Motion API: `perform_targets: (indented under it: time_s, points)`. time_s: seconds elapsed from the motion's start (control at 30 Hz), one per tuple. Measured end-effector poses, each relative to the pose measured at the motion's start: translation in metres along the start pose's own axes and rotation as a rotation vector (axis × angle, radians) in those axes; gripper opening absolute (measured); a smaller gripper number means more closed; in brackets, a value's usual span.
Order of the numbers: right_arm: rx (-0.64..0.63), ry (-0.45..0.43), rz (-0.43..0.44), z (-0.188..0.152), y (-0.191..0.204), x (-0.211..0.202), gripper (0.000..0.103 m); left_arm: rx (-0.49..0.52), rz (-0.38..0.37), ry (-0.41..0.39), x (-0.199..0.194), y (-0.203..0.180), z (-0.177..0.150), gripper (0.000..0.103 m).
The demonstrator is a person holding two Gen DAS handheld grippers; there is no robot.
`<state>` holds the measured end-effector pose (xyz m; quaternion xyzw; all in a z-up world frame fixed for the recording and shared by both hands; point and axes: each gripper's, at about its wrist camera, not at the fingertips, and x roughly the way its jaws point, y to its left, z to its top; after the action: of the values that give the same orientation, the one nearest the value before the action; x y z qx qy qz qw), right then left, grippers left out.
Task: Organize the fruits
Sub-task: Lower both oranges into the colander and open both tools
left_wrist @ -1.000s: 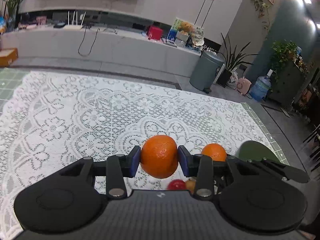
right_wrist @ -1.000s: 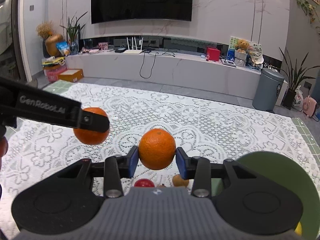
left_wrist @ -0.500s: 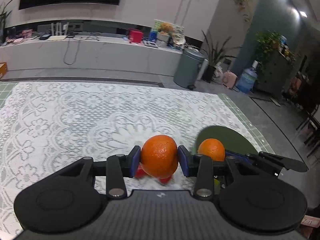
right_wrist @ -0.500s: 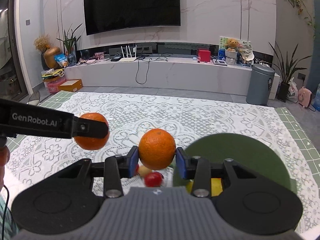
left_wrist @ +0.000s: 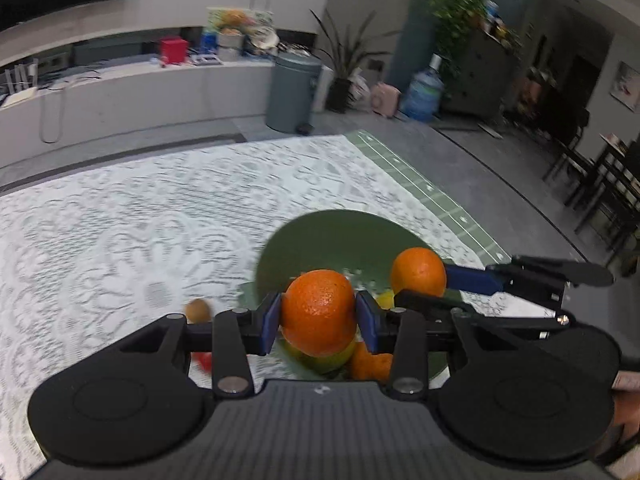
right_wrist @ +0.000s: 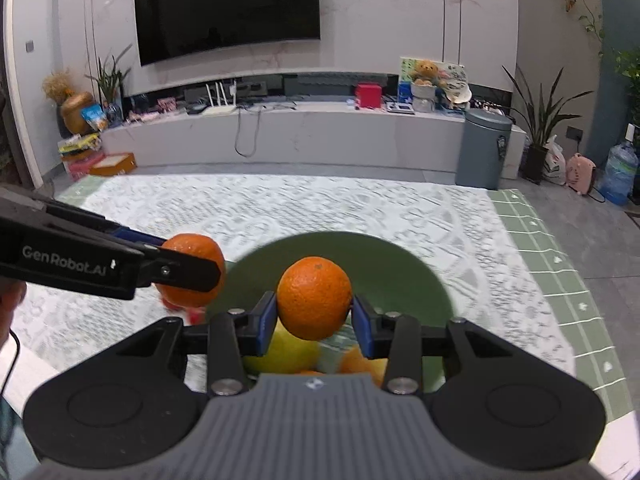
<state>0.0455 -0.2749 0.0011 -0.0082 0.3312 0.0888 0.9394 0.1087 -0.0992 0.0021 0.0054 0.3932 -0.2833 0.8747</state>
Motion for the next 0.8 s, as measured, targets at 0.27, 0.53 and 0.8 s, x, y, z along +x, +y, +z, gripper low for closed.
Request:
perform_targets:
  time_s: [0.27, 0.53, 0.8]
  points:
    - [-0.004, 0.114, 0.038, 0.009, -0.033, 0.039, 0.038, 0.026, -0.015, 0.083, 0.042, -0.009, 0.012, 0.046]
    - [-0.044, 0.225, 0.055, 0.018, -0.033, 0.081, 0.038, 0.042, -0.001, 0.122, 0.069, -0.006, 0.028, 0.046]
    - [-0.096, 0.287, 0.061, 0.016, -0.032, 0.113, 0.038, 0.054, 0.022, 0.147, 0.087, -0.004, 0.036, 0.046]
